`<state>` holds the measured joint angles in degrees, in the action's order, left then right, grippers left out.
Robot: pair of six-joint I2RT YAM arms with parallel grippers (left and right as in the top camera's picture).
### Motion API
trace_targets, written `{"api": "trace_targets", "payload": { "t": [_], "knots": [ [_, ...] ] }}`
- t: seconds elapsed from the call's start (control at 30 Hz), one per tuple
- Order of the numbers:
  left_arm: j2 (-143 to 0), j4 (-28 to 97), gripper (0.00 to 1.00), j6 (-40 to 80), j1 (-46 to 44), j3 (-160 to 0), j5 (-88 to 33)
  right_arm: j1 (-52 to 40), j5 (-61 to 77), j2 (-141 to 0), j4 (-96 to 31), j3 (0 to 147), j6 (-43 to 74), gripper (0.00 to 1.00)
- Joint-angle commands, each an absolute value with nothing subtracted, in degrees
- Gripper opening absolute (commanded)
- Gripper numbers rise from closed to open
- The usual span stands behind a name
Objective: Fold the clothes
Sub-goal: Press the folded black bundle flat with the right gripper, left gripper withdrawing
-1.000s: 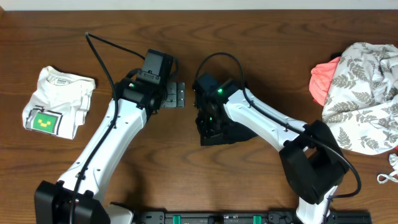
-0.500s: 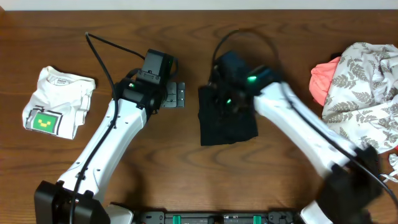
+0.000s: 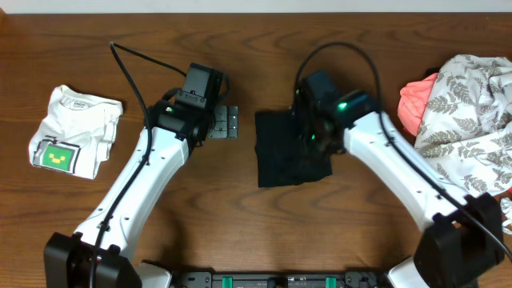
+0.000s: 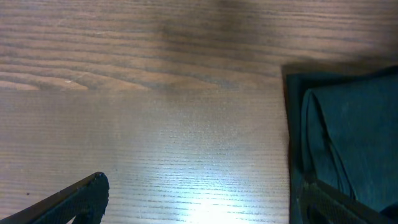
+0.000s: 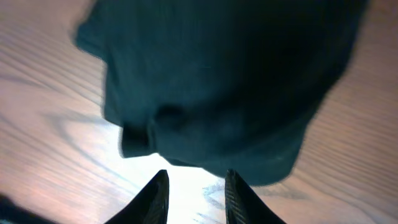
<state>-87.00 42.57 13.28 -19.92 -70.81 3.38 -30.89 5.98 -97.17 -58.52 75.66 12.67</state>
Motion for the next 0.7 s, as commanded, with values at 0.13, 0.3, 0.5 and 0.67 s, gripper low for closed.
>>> {"api": "trace_targets", "payload": {
  "t": [0.13, 0.3, 0.5, 0.67],
  "knots": [
    [-86.24, 42.59, 0.97, 12.78, -19.68, -71.59, 3.42, -34.76, 1.78, -97.32, -49.41, 66.08, 5.30, 0.31],
    [-86.24, 42.57, 0.97, 12.78, -19.68, -71.59, 3.42, -38.70, 0.01, -97.32, -46.54, 64.34, -0.56, 0.41],
    [-86.24, 42.59, 0.97, 12.75, -19.68, -71.59, 3.42, -42.57, -7.99, -97.30, -42.41, 64.77, 3.60, 0.43],
    [-86.21, 42.30, 0.97, 12.82, -19.22, -71.59, 3.86, -43.20, -10.72, -97.30, -37.41, 64.77, 11.57, 0.45]
  ]
}}
